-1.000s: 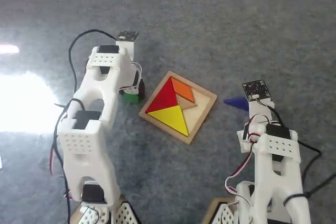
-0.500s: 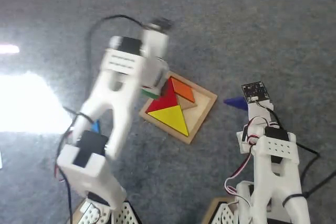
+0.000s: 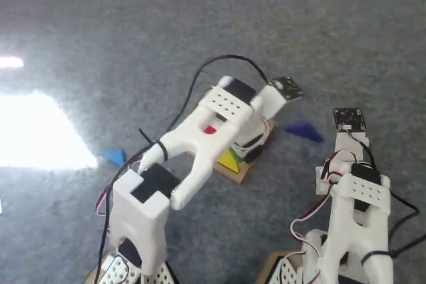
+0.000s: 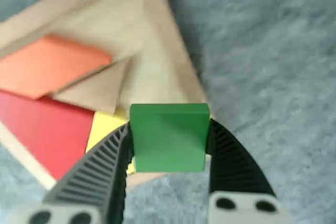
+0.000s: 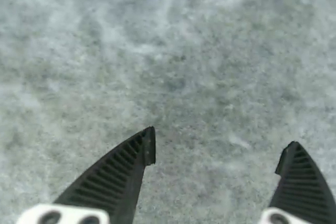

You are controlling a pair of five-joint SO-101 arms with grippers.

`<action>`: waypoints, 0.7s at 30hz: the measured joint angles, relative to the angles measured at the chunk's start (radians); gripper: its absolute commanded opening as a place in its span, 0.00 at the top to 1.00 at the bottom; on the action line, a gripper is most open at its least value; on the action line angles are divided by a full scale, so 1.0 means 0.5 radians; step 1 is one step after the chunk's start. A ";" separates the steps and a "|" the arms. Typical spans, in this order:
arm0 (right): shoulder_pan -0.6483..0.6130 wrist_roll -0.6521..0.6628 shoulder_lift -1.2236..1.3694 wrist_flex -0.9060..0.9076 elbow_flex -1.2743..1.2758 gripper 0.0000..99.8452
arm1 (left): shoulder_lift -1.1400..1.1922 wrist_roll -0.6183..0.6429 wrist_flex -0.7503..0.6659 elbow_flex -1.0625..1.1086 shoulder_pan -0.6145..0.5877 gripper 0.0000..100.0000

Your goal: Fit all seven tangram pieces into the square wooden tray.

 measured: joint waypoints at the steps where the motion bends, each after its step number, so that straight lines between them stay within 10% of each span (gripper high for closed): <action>1: 0.000 0.000 0.000 0.000 0.000 0.63 | 0.003 -0.006 -0.018 0.000 0.021 0.94; 21: -0.025 0.000 0.000 0.000 0.000 0.63 | 0.021 -0.199 -0.107 0.000 -0.037 0.75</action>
